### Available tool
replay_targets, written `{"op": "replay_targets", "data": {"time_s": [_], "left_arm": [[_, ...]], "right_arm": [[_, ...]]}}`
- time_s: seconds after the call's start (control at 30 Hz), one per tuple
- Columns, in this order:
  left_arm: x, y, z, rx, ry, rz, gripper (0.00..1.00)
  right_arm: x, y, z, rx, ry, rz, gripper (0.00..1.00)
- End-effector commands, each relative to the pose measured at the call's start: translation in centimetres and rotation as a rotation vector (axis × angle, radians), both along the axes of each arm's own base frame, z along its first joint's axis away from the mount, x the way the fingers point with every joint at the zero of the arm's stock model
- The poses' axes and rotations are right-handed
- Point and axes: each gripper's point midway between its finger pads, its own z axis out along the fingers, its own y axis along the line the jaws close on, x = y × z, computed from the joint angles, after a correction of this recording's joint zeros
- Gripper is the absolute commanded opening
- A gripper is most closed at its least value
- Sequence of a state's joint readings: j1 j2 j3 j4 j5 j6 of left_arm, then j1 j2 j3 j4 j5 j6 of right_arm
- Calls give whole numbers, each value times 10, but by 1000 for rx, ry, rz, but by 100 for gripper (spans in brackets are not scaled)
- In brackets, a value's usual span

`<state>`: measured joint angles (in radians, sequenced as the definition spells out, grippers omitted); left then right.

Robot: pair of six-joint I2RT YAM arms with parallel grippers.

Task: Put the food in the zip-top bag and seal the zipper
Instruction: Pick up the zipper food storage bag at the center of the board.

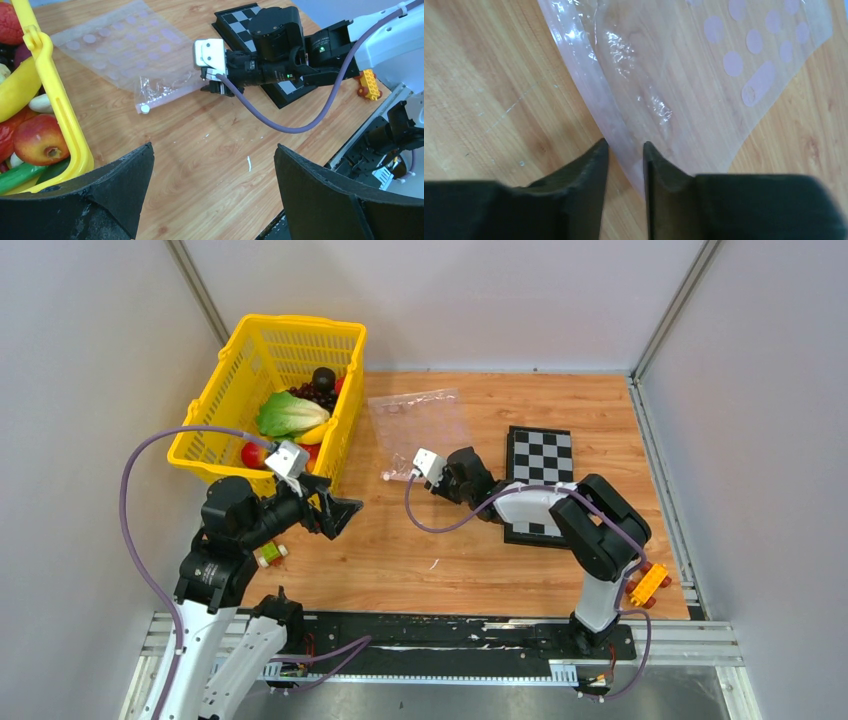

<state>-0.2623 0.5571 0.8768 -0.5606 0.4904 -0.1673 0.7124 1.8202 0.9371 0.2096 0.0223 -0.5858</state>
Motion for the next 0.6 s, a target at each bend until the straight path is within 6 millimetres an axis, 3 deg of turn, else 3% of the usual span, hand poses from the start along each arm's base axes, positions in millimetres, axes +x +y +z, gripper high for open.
{"op": "replay_targets", "data": {"time_s": [0.0,0.07,0.13,0.27,0.4,0.57], "left_arm": [[-3,-3,7,2,-36,-33,96],[-3,-4,5,3,-32,-35,96],[-2,-4,2,5,-23,-34,95],[1,-5,-4,27,-7,-34,94],[2,-9,-5,43,-10,-16,93],[3,-41,-24,116,17,-28,91]], "right_arm": [[13,6,17,44,-73,-22,25],[12,6,24,67,-83,-29,18],[11,7,34,93,-90,-39,1],[2,10,56,179,-66,-50,0],[-24,11,81,326,40,-76,0],[-70,0,116,549,140,-108,0]]}}
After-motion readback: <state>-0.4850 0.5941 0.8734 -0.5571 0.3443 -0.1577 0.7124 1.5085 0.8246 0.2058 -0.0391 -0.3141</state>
